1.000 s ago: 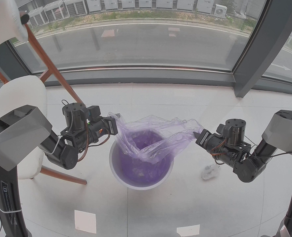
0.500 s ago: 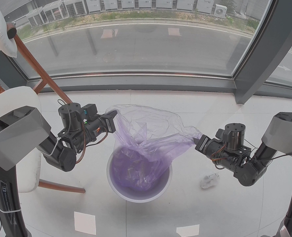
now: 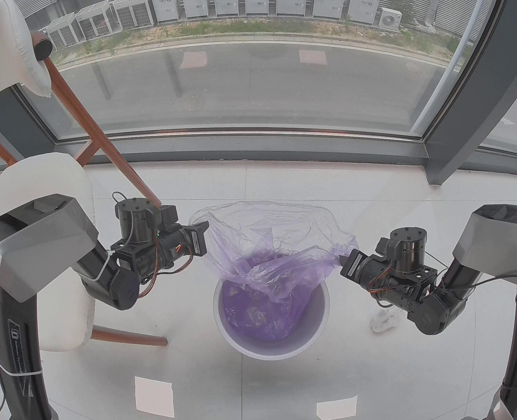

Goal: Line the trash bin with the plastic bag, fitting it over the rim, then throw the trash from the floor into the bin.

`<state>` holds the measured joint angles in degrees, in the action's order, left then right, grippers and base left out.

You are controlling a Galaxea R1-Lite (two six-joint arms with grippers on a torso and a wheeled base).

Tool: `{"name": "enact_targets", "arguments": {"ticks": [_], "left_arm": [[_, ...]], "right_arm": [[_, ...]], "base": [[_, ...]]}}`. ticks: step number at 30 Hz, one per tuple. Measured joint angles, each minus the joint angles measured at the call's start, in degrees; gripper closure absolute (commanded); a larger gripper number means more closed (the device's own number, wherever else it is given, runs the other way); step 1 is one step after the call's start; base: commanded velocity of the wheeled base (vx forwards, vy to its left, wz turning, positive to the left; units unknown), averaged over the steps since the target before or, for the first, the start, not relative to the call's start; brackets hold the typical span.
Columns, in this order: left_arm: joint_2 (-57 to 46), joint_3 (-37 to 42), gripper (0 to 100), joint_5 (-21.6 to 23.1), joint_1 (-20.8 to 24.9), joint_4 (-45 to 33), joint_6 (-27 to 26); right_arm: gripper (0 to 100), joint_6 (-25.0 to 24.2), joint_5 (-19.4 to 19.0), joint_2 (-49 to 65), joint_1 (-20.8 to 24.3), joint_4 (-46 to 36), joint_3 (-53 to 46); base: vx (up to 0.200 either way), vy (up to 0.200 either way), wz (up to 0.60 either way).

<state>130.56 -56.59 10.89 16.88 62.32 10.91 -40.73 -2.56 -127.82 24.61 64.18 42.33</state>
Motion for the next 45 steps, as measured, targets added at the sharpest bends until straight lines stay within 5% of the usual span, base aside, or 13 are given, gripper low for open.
{"name": "enact_targets", "arguments": {"ticks": [19, 29, 45], "left_arm": [[5.3, -2.9, 100, -1.9, 1.6, -8.2, 0.4], [4.8, 1.6, 100, -1.9, 1.5, -10.3, 0.4], [-3.6, 15.6, 100, -1.6, 4.6, -10.6, 0.2]], "right_arm": [[100, 0.4, 0.1, -4.1, -1.9, 0.0, 1.0], [100, 0.2, 0.0, -5.3, -1.9, 0.7, -2.4], [100, 0.1, -1.0, -5.7, -1.0, 12.5, -15.8]], "base": [[0.0, 0.0, 0.0], [0.0, 0.0, 0.0], [0.0, 0.0, 0.0]]}}
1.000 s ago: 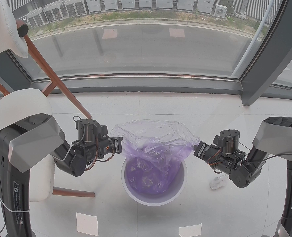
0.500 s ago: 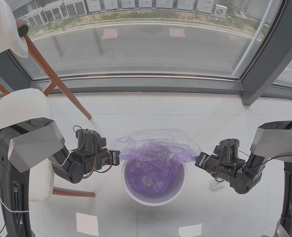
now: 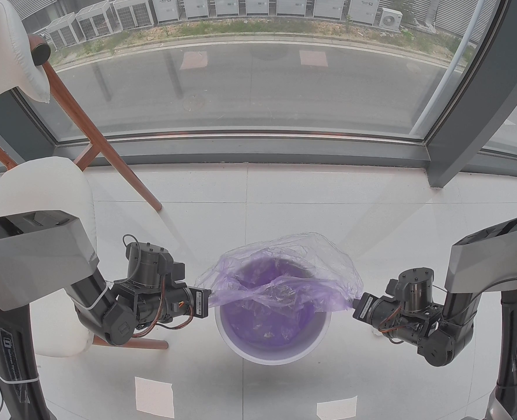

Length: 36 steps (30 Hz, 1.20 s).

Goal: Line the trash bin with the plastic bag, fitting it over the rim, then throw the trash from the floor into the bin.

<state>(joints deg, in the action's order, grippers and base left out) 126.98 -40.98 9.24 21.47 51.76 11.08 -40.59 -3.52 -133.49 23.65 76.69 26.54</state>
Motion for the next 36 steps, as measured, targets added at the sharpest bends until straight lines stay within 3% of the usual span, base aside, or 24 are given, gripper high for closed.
{"name": "enact_targets", "arguments": {"ticks": [7, 19, 20, 27, 36], "left_arm": [[0.5, 1.7, 100, -0.4, 0.6, 0.6, 0.0], [4.3, 0.3, 100, -0.9, -1.0, 1.0, 0.0], [4.4, 0.4, 0, -0.9, -1.1, 0.9, -0.1], [4.3, 1.4, 0, -1.1, -1.1, 1.9, -0.8], [-0.3, 8.0, 0, -2.0, -0.7, 11.5, -3.8]], "right_arm": [[100, -0.1, -0.7, -1.7, 0.4, 5.8, -4.0], [100, -0.1, -0.7, -3.9, 1.1, 8.9, -4.5], [0, 0.0, -0.7, -4.0, 1.1, 9.4, -4.6], [0, -0.1, -0.6, -4.2, 1.2, 12.2, -6.4], [0, -1.3, -0.3, -1.7, 1.3, 12.3, -10.8]], "base": [[0.0, 0.0, 0.0], [0.0, 0.0, 0.0], [0.0, 0.0, 0.0], [0.0, 0.0, 0.0], [0.0, 0.0, 0.0]]}}
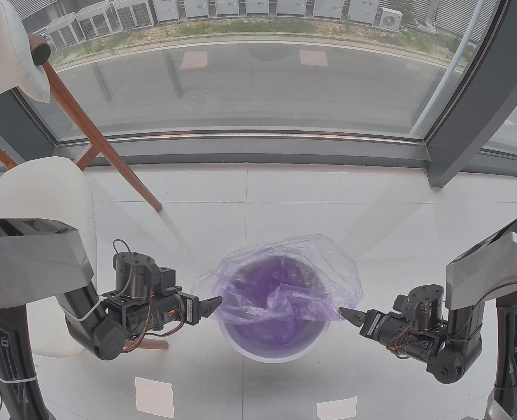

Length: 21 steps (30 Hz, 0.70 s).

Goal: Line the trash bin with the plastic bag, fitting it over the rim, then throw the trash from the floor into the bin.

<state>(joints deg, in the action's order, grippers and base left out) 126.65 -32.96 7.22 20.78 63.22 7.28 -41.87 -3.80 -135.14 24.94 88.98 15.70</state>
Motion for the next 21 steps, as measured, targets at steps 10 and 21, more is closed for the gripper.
{"name": "enact_targets", "arguments": {"ticks": [10, 21], "left_arm": [[-10.3, 10.6, 0, -0.2, 0.8, 5.0, -6.3], [-15.1, 2.7, 0, 0.9, 1.1, 11.1, -4.0]], "right_arm": [[0, -1.5, 0.0, 5.4, 2.0, 0.0, -3.8], [0, -5.0, -0.2, 13.3, 4.5, 0.0, -3.3]], "base": [[0.0, 0.0, 0.0], [0.0, 0.0, 0.0]]}}
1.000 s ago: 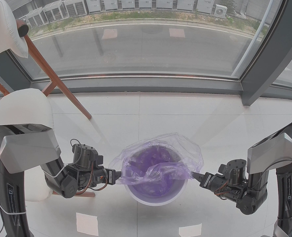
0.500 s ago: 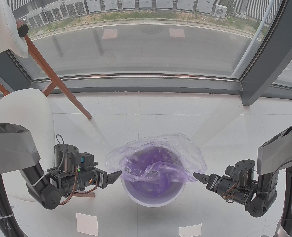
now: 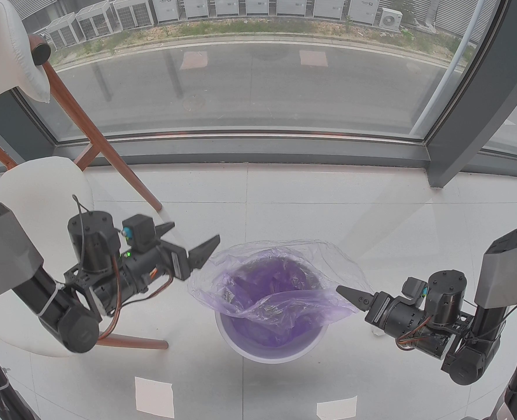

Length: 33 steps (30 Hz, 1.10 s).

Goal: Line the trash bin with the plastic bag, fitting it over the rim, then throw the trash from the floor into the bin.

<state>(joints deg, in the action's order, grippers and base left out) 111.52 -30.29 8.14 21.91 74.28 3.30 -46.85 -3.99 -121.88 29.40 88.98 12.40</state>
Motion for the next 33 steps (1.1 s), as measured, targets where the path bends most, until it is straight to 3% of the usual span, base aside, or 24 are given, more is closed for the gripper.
{"name": "enact_targets", "arguments": {"ticks": [9, 17, 23, 28, 33], "left_arm": [[-0.8, -16.0, 0, -0.6, 1.3, -4.2, 8.3], [-2.6, -15.3, 0, 1.5, 1.8, -6.2, 10.1], [-3.3, -14.7, 0, 3.7, 1.8, -6.2, 13.8], [-4.0, -16.5, 0, 4.5, 2.3, -7.2, 22.6], [-4.4, -23.9, 0, 5.0, 2.2, -14.3, 40.7]], "right_arm": [[0, -2.6, -0.1, 5.2, 1.3, 0.0, 0.9], [0, -3.4, -0.1, 8.4, 3.5, -0.9, 3.5], [0, -6.2, -0.1, 9.4, 3.6, -12.9, 9.5], [0, -10.1, -0.1, 10.8, 3.5, -28.3, 17.4], [0, -13.4, -0.1, 11.9, 3.5, -38.8, 24.6]], "base": [[-0.2, 0.0, 0.0], [-0.2, 0.0, 0.0], [-0.2, -0.1, 0.0], [-0.04, 0.0, 0.0], [0.0, 0.0, 0.0]]}}
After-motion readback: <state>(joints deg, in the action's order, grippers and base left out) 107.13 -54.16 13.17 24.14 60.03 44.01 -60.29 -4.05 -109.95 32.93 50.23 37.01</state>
